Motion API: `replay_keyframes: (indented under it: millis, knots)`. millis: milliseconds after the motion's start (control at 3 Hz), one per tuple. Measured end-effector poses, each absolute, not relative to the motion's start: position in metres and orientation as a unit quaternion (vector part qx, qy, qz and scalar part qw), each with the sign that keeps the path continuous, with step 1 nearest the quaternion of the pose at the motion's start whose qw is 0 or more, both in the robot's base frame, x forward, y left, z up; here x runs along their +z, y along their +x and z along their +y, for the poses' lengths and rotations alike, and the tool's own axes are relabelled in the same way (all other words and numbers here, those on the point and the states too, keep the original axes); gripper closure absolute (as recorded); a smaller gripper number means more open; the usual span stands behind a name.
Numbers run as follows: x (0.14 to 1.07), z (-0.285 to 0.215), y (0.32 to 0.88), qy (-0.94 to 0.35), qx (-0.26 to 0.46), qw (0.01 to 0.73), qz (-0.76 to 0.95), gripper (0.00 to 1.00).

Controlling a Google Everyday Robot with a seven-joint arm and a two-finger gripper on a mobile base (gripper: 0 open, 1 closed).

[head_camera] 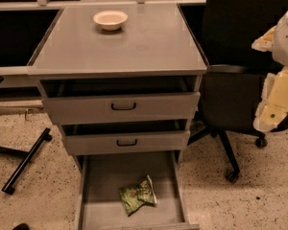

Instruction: Pick green jalapeno chip bag from bottom drawer and place on counter

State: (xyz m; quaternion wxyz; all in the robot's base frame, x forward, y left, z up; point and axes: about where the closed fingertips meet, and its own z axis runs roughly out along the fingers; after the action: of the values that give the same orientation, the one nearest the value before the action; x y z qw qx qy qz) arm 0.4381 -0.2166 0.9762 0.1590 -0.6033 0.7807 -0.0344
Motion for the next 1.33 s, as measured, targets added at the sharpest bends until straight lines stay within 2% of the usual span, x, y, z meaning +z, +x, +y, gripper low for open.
replay_keyframes:
  millis: [667,1000,1333]
  knots:
    - [0.965,-0.210,0.439,-0.612,-0.019,0.172,0.772,0.00]
    - [0.889,-0.197,0.448,-0.624,0.052,0.182,0.758,0.00]
    - [0.764,-0.169,0.459,-0.633,0.149,0.189,0.736,0.00]
